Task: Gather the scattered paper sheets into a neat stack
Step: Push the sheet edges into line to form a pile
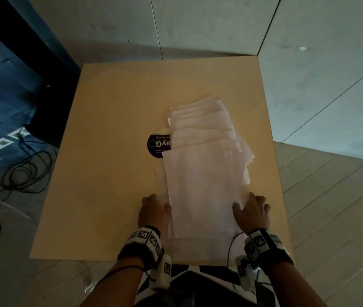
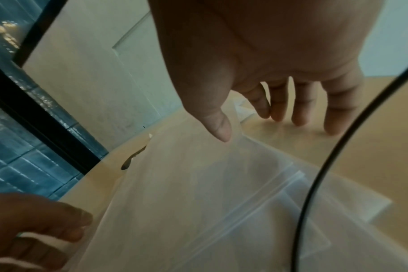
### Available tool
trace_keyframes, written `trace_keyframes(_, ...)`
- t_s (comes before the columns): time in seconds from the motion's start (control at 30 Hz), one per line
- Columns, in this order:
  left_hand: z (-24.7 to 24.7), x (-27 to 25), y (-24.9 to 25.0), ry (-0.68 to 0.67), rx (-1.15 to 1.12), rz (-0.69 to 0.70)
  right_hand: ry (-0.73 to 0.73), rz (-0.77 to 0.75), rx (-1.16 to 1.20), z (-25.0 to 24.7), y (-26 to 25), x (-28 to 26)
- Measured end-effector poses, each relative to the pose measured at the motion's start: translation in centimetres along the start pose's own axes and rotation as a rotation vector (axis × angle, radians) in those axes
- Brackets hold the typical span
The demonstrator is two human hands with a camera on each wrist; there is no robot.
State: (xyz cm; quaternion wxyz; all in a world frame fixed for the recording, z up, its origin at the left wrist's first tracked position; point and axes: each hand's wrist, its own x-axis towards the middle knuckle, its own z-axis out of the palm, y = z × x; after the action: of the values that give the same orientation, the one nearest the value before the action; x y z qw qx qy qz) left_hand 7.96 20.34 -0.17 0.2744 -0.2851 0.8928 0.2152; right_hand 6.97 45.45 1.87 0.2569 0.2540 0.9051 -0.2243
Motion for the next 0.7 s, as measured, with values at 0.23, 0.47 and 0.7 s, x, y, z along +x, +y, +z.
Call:
trace_keyframes(0.23,0.9,-0.3,1.4,-0.082,-0.062,0.049,-0.08,-0.033,0.027,1.0,-0.6,0.5)
trace_keyframes(0.47,-0.2,1.7,2.4,-0.05,-0.066,0.019,-0.063,-0.073,0.017,0.7,-1.1,1.4)
trace_keyframes(0.7,-1.2,2.9,2.8,-0.05,-0.142,-0.04,-0.044,-0.065,0.009,-1.2,-1.7,3.9)
